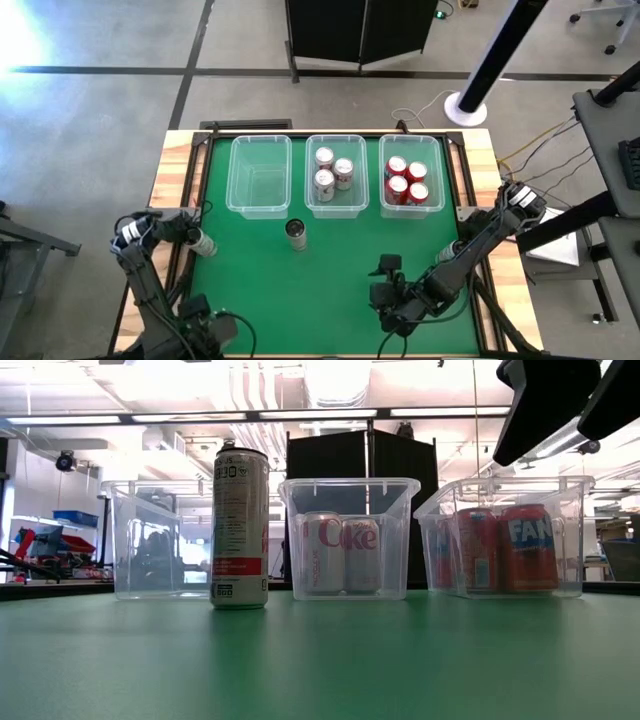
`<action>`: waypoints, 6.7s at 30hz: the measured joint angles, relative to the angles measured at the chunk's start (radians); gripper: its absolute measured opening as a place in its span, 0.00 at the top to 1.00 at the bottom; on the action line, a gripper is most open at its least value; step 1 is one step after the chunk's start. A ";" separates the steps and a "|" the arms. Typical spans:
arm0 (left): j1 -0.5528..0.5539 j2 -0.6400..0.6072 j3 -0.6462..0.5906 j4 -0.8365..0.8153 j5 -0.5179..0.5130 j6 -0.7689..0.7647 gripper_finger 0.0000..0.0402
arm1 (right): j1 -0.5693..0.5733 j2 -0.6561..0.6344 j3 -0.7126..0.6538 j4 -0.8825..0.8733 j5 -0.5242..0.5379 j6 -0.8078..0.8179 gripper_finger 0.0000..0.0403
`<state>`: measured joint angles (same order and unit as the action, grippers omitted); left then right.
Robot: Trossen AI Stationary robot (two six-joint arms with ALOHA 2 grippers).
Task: Sort soda cans
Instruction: Put the silver soda can into the middle transparent bin
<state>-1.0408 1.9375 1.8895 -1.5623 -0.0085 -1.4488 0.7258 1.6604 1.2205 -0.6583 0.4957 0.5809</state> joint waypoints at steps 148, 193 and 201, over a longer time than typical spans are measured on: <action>0.716 0.485 0.457 -0.007 -0.112 1.221 0.29 | 0.120 -0.002 0.084 -0.194 0.082 0.122 0.09; 0.656 0.144 0.452 -0.008 -0.256 1.068 0.10 | -0.031 -0.001 -0.134 0.585 0.327 -0.267 0.09; 0.579 -0.029 0.377 -0.006 -0.419 0.942 0.10 | -0.184 0.035 -0.122 0.748 0.152 -0.365 0.09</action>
<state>-0.4620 1.9087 2.2661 -1.5681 -0.4275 -0.5073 0.5418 1.6956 1.0984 0.0898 0.6473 0.2159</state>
